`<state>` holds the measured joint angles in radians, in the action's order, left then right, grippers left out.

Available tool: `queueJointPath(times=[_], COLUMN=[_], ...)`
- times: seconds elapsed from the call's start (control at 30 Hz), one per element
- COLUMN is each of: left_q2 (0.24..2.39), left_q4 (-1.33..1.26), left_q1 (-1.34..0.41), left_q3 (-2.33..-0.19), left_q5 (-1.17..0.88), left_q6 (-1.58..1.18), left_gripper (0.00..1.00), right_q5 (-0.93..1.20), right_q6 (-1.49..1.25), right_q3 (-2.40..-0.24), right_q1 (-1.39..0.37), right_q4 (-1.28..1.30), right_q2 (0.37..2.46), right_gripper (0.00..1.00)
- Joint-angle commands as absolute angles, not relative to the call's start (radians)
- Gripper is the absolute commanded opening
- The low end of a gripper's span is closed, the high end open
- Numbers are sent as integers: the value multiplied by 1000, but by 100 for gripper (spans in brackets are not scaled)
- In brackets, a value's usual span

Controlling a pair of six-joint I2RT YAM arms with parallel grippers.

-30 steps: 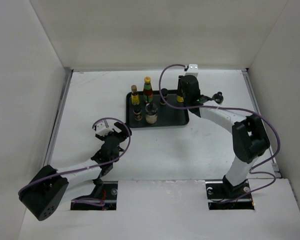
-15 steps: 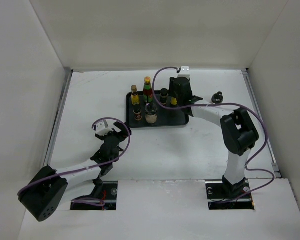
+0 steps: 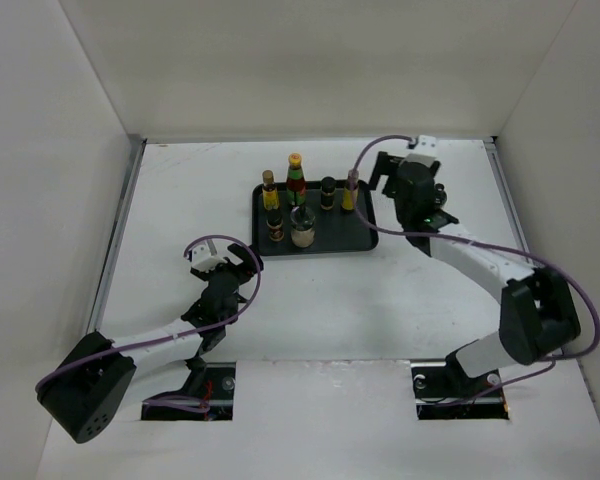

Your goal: Organize the condiment bottles

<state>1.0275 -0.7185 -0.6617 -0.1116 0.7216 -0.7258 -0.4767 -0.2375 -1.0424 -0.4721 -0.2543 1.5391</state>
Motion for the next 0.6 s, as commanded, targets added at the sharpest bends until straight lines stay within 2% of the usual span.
queueJointPath(times=[0.0, 0.17, 0.47, 0.57], left_q2=[1023, 1022, 1037, 1029], left_q4=[-765, -767, -769, -769], left_q1=[-663, -666, -666, -670], left_q3=[-135, -137, -141, -140], left_q5=[715, 703, 701, 701], left_q6=[-736, -738, -738, -738], left_gripper=[83, 83, 83, 83], right_q5=[-579, -690, -488, -485], right_q6=[-297, -314, -336, -337], right_q3=[-942, -882, -963, -970], right_q1=[-355, -230, -139, -131], right_q4=[-285, -224, -239, -265], right_q2=[1439, 1452, 1620, 1640], right_gripper=[100, 100, 100, 83])
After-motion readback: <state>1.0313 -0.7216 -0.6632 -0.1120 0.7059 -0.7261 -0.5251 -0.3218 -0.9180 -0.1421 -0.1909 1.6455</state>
